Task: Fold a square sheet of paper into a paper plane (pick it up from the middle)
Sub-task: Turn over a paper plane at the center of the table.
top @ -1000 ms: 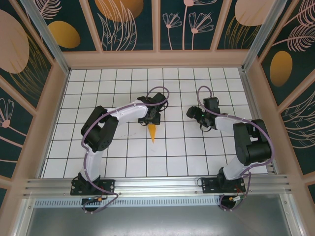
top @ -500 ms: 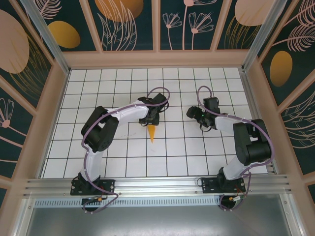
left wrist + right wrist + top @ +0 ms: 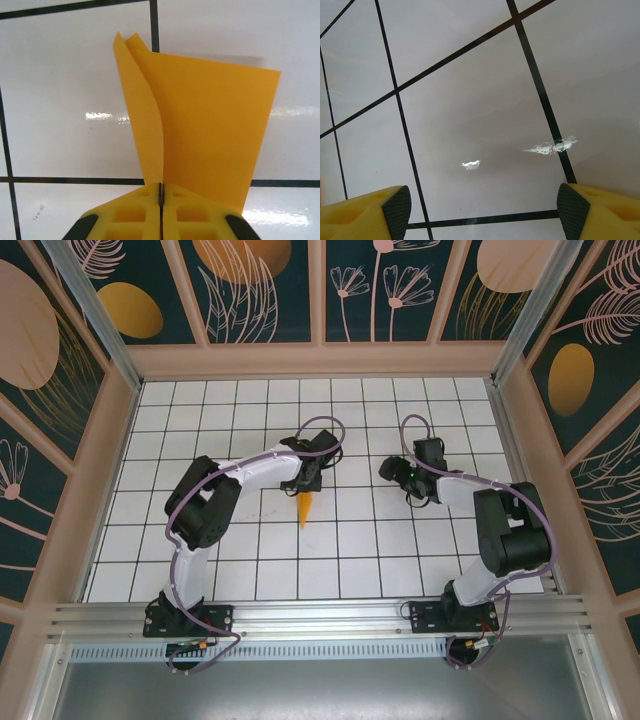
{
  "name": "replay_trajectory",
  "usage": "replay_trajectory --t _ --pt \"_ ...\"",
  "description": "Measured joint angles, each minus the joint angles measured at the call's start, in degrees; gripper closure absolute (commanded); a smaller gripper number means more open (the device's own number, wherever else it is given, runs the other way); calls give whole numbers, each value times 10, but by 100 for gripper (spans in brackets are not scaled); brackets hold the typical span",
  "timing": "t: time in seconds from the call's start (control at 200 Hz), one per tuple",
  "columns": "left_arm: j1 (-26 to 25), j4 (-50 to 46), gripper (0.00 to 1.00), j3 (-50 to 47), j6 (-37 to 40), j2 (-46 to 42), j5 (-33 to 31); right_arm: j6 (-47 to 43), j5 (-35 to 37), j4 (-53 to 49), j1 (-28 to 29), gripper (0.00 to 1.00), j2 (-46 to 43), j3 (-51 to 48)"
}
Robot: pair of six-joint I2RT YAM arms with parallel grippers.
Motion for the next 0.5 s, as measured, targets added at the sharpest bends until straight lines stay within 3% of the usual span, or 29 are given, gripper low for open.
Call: replay_trajectory --t 0.25,0.5 --pt "0 43 100 -22 0 -67 -3 0 -4 2 -1 22 0 0" --pt "10 196 100 -99 2 -156 50 -1 -63 39 -2 29 -10 -7"
